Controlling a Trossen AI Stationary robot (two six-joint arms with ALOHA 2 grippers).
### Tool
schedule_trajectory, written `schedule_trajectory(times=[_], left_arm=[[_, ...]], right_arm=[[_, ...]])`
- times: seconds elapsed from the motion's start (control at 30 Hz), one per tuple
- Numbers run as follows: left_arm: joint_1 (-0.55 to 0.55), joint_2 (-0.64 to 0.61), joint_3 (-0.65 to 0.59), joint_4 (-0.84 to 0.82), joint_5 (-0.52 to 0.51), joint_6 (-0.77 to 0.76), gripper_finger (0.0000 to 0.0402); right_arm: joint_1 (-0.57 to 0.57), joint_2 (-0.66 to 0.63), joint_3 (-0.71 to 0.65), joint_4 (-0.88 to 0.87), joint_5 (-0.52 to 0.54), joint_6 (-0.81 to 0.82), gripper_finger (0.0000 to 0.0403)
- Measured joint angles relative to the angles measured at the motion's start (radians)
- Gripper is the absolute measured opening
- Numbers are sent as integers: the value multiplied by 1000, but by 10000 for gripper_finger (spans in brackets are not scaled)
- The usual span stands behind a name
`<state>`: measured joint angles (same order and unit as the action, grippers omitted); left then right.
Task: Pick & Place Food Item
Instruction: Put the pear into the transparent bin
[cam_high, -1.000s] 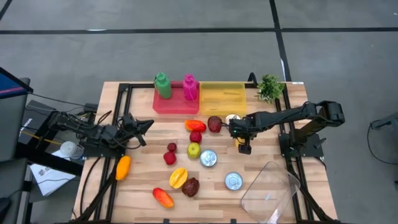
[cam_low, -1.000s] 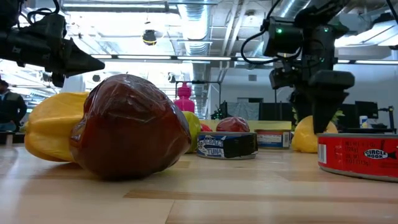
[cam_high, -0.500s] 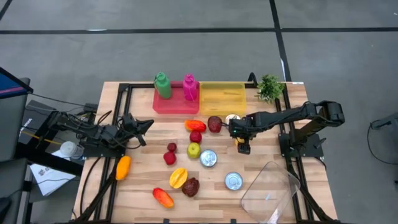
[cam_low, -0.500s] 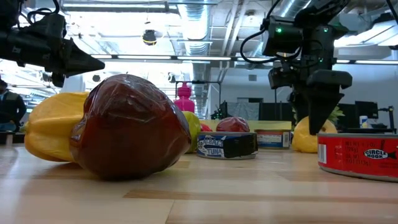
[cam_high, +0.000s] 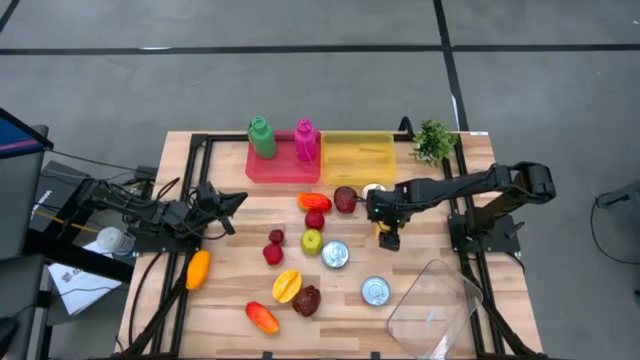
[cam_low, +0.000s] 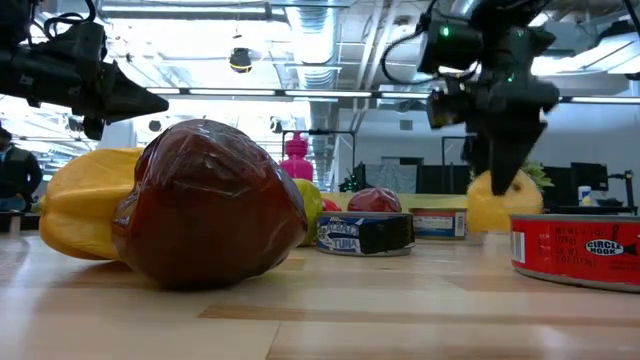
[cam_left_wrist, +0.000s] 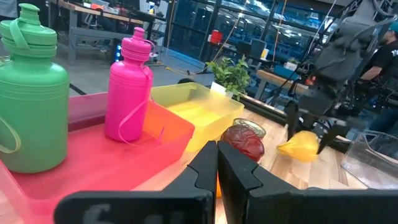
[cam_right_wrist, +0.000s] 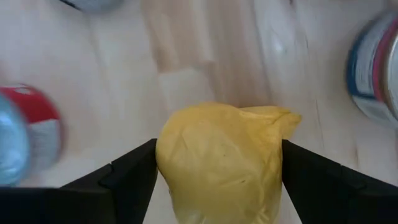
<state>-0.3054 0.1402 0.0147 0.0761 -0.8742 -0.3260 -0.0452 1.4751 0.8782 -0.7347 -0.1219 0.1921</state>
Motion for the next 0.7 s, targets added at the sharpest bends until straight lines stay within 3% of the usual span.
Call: schedule_trajectory(times=[0.37,0.7], left_arm=[[0,0,0,9,0,0,1],[0,0,0,9,0,0,1]], right_arm=[[-54,-197,138,78,-198,22,304],[-117,-424,200,501,-275,198,304]])
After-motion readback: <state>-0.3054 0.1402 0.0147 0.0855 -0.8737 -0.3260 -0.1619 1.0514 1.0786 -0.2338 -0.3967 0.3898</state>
